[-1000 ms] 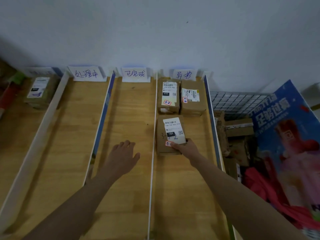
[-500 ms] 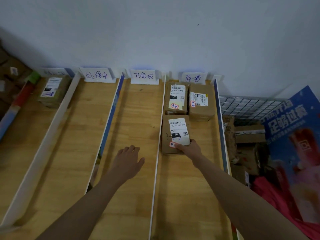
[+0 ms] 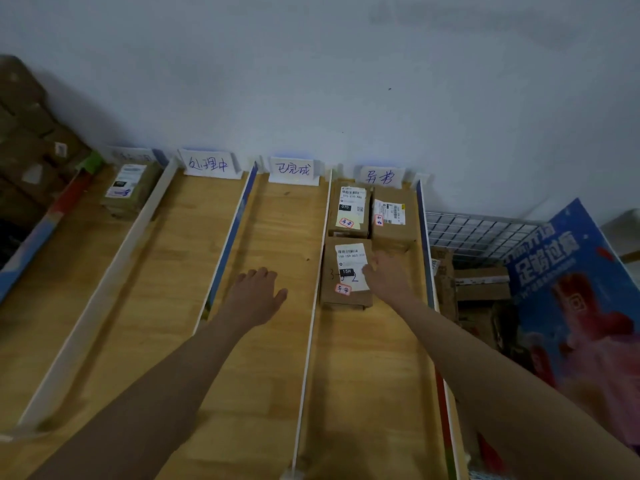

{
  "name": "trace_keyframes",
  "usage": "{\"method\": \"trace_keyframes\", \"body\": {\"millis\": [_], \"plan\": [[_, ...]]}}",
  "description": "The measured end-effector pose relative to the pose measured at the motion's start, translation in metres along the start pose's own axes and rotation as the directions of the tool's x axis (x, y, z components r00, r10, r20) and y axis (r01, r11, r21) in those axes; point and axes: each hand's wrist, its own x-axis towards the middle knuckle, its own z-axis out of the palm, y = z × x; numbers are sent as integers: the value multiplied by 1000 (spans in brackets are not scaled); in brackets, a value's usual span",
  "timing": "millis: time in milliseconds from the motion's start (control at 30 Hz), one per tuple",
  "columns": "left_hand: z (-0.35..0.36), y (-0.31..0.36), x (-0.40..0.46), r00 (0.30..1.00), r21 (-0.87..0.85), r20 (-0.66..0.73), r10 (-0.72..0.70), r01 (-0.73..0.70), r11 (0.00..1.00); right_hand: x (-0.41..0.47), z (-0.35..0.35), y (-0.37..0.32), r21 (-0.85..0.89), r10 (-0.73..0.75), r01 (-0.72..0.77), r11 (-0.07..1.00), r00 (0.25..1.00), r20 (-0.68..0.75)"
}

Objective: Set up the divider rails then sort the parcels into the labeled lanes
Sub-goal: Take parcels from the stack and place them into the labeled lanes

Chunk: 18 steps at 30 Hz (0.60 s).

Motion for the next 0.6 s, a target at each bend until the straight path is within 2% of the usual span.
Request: {"method": "trace_keyframes", "body": {"millis": [67,167,333,600], "plan": [[-15,-11,-7,1000,13,-28,-13,13,1000,-7,-13,-23,-101,-91,91,991,996,4],[-40,-32,-23,996,43,-80,-50,53,998,-20,-24,-60,-156,-202,203,967,979,22],[-65,-81,-65,983,38,-158,-98,106,994,-52,-20,-135,-351,-350,346,870,935,56],[-72,-185,-154,939,-32,-238,-247,247,969,-116,48,-251,-406,-515,504,762,852,91]]}}
